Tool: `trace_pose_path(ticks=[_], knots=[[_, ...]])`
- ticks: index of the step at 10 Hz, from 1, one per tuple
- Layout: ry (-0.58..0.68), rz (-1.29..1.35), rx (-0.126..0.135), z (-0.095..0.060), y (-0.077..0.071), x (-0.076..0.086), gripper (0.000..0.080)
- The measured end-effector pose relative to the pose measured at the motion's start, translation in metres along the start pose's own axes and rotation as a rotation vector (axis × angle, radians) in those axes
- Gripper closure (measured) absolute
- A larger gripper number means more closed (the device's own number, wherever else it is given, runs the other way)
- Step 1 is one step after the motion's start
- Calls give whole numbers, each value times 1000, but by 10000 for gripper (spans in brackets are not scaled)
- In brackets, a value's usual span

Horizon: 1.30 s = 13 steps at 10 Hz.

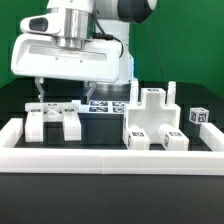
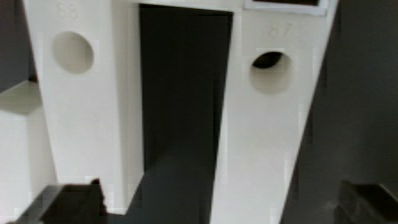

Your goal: Assemble chair

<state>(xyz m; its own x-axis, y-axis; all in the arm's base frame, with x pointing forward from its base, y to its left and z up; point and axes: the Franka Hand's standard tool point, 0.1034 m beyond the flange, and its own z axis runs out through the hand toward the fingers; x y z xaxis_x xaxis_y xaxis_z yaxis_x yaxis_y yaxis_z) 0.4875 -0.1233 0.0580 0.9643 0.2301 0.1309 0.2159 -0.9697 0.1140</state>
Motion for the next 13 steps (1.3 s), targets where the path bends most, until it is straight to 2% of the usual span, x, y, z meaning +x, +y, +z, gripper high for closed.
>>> trace_pose_path(ticks=[1,2,3,4,5,9,10,12,13], knots=[[-46,-1,51,2,-5,-4,150],[-92,7,112,1,-12,0,150],[-124,6,164,-4,-19,13,150],[-147,32,199,-6,-22,18,150],[-155,44,207,-7,-24,21,150],[-157,47,203,-5,-22,17,150],[-136,28,169,2,-16,11,150],[-142,23,152,14,-13,6,150],[-150,22,153,19,-14,4,150]])
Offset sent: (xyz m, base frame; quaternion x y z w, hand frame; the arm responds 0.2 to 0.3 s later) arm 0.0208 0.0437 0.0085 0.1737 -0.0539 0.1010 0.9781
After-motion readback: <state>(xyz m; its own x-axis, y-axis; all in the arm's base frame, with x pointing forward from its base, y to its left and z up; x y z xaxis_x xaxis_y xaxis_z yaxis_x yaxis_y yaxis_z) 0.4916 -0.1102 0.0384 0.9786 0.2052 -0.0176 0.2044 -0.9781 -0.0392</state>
